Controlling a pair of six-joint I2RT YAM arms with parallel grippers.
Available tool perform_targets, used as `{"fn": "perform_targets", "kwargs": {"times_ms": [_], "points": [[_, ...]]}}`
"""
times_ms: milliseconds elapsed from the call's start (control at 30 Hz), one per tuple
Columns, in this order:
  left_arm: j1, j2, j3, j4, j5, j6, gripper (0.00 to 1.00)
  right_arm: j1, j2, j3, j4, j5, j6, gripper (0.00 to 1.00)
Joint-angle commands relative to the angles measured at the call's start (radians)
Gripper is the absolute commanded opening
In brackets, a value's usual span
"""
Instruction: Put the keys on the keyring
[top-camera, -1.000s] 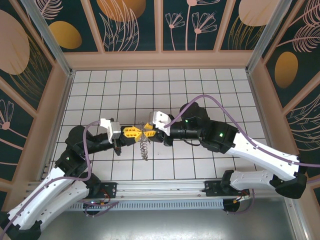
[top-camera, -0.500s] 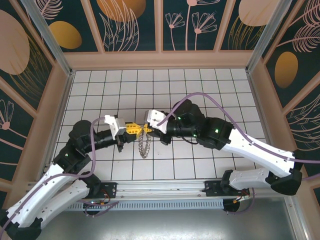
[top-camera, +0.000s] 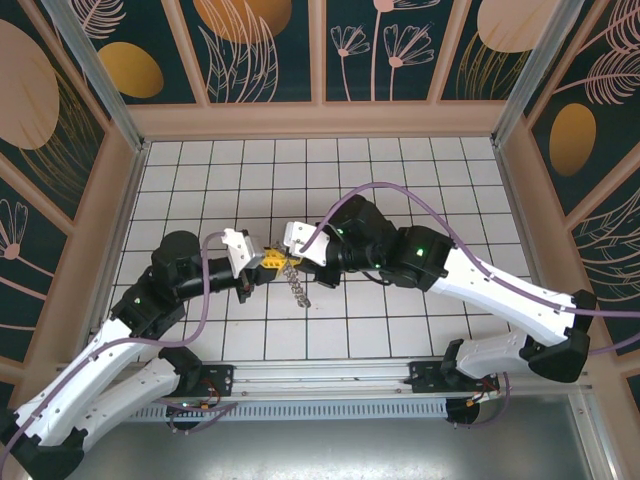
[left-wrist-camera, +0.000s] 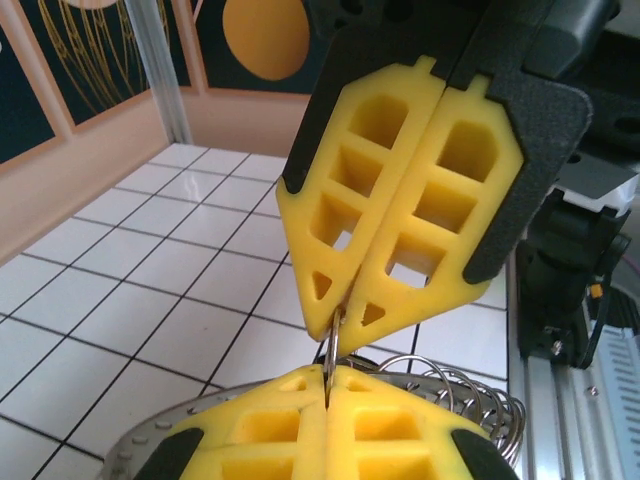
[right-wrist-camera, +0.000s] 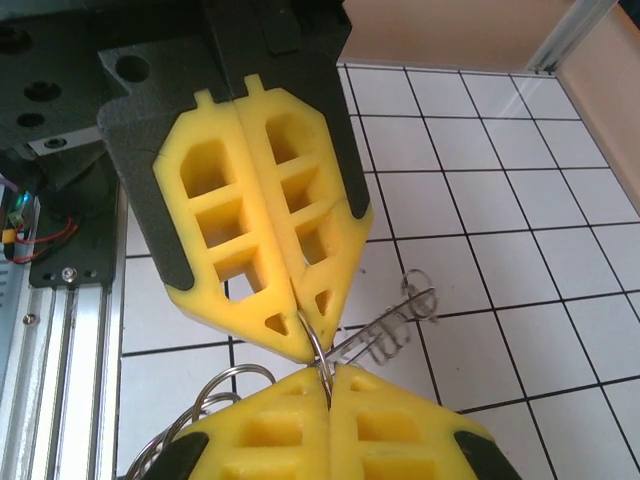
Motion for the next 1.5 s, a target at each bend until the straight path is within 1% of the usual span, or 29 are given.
{"fn": "perform_targets", "kwargs": {"times_ms": [0, 67, 133, 267, 600, 733, 800, 867, 1000, 1167, 1300, 1467], "points": [[-0.004, -0.041, -0.027, 0.201, 0.094, -0.082, 0.00, 0.004, -0.062, -0.056, 0.105, -0.018, 0.036, 0.08], [-0.004, -0.058, -0.052, 0.276, 0.109, -0.129, 0.00, 0.003, -0.100, -0.097, 0.164, -0.042, 0.062, 0.14], [-0.004, -0.074, -0.076, 0.341, 0.119, -0.169, 0.00, 0.003, -0.136, -0.139, 0.220, -0.064, 0.089, 0.18], [-0.003, -0.094, -0.100, 0.423, 0.137, -0.217, 0.00, 0.002, -0.166, -0.172, 0.262, -0.089, 0.114, 0.21], [-0.003, -0.094, -0.134, 0.487, 0.161, -0.260, 0.00, 0.002, -0.163, -0.182, 0.307, -0.123, 0.123, 0.20], [-0.004, -0.096, -0.144, 0.515, 0.166, -0.274, 0.00, 0.002, -0.159, -0.183, 0.303, -0.122, 0.126, 0.10], [-0.004, -0.098, -0.150, 0.534, 0.169, -0.283, 0.00, 0.002, -0.158, -0.185, 0.296, -0.114, 0.125, 0.07], [-0.003, -0.102, -0.156, 0.552, 0.169, -0.291, 0.00, 0.001, -0.151, -0.183, 0.287, -0.110, 0.126, 0.07], [-0.003, -0.097, -0.163, 0.575, 0.174, -0.302, 0.00, 0.000, -0.137, -0.170, 0.271, -0.112, 0.123, 0.12], [-0.004, -0.094, -0.165, 0.577, 0.173, -0.301, 0.00, 0.000, -0.159, -0.169, 0.292, -0.106, 0.124, 0.23], [-0.004, -0.098, -0.163, 0.569, 0.173, -0.299, 0.00, 0.000, -0.187, -0.180, 0.325, -0.087, 0.129, 0.25], [-0.004, -0.093, -0.161, 0.567, 0.177, -0.298, 0.00, -0.002, -0.206, -0.197, 0.368, -0.105, 0.133, 0.26]]}}
